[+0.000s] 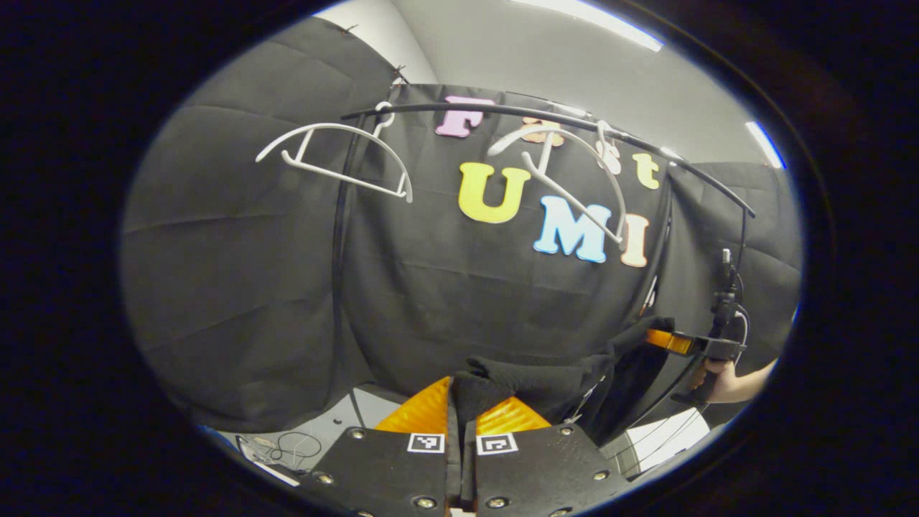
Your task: Grasp the clothes on the hanger with both hands and then place them into the laundry hamper below.
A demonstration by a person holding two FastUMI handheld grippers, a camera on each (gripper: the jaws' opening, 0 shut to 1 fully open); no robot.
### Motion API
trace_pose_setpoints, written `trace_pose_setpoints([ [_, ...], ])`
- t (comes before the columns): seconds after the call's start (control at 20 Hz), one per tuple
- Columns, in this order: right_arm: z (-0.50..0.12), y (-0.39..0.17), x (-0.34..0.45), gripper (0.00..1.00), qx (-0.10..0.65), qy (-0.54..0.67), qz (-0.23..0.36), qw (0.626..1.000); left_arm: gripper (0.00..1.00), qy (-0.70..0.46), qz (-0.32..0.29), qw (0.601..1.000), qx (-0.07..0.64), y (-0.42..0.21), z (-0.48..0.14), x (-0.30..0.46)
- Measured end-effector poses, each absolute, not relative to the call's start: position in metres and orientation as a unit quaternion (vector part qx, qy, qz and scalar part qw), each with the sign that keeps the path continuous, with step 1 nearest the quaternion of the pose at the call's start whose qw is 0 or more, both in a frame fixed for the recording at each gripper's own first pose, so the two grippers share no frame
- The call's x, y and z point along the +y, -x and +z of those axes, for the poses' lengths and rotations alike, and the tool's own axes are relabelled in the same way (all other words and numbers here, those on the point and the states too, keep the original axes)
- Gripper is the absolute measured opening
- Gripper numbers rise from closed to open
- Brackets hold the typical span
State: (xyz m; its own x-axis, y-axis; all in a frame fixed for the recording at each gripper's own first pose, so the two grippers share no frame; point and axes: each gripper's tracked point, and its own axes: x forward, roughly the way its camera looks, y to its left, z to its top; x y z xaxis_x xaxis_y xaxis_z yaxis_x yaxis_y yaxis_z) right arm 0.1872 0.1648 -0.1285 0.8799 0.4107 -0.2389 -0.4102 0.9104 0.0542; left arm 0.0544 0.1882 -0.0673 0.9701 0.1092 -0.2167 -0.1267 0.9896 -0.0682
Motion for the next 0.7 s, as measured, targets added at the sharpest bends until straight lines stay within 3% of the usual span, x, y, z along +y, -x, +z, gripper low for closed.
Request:
trace_pose_setpoints([
  [0.3,-0.151,-0.118,0.160,0.02,0.159,-0.013,0.148,0.976,0.01,0.028,-0.033,0.988,0.146,-0.054,-0.078,0.168],
  [0.7,-0.180,-0.069,0.143,0.04,0.204,-0.030,0.104,0.973,0.01,-0.005,-0.047,0.984,0.173,-0.063,-0.100,0.158],
])
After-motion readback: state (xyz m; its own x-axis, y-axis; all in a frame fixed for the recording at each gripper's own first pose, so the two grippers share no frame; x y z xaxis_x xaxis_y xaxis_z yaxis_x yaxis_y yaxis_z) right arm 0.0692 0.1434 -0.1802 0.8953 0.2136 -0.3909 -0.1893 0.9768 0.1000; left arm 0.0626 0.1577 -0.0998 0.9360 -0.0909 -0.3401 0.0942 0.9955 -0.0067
